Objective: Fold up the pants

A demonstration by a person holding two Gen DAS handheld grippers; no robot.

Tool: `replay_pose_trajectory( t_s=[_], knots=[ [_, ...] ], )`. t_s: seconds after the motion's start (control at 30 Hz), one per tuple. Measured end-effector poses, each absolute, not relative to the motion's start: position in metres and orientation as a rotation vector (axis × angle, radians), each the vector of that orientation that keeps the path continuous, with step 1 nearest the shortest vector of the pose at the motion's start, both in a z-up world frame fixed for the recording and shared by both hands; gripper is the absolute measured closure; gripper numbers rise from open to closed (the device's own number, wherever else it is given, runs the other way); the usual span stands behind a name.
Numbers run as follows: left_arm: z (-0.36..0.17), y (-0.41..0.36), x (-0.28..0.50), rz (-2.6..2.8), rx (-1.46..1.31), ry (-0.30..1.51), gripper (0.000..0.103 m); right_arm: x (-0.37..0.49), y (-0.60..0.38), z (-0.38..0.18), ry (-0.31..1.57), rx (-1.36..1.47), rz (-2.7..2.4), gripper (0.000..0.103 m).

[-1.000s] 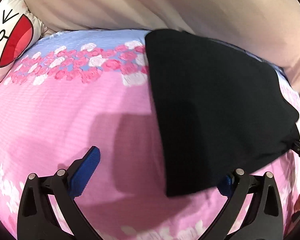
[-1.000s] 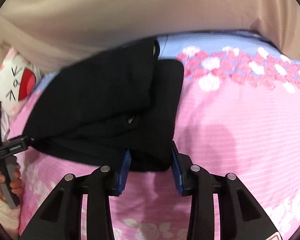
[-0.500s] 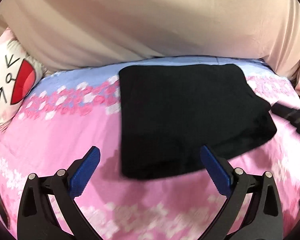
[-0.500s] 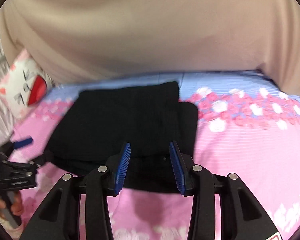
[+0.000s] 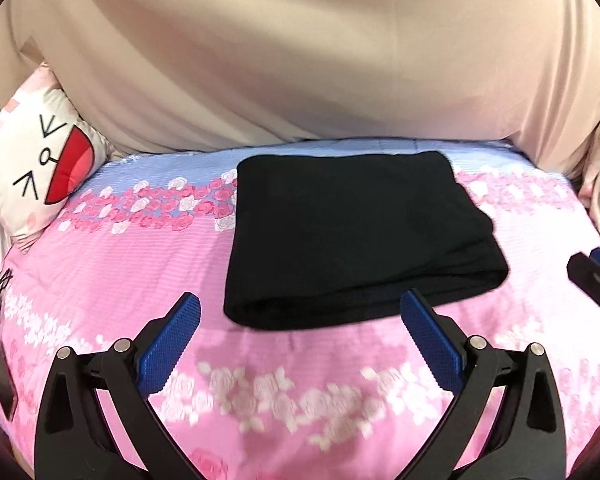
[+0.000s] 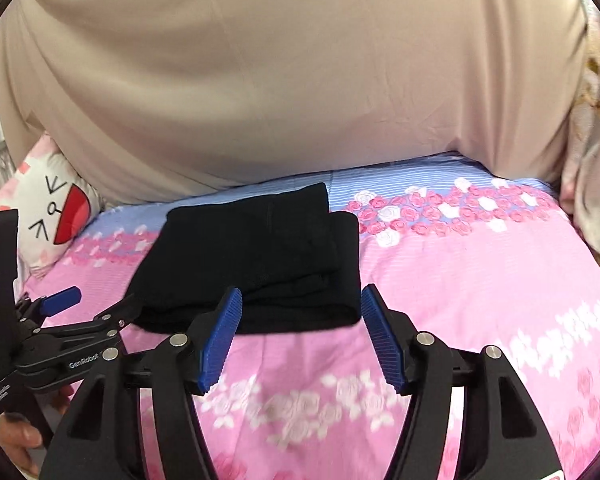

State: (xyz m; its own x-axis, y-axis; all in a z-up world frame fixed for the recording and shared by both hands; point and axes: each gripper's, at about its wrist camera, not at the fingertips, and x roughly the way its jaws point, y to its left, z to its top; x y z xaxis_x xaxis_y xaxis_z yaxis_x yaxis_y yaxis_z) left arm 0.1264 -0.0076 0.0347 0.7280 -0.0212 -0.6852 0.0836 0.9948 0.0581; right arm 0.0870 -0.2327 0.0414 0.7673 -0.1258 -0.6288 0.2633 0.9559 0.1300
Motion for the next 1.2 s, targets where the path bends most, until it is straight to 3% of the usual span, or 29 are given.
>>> replay_pose_trajectory(
  t_s=[0.13,0.6,1.2],
  knots=[
    [0.047,-0.008,0.094,-0.029,0.096,0.725,0.005,0.056,-0.224,0.043,0.651,0.23,-0.229,0.033],
    [0.053,-0.007,0.021,-0.059,0.104,0.711,0.005,0.007,-0.191,0.046,0.641,0.188,-0.218,0.03],
    [0.044,-0.008,0.011,-0.065,0.124,0.741,0.005,-0.009,-0.185,0.037,0.672,0.185,-0.225,0.03]
  ],
)
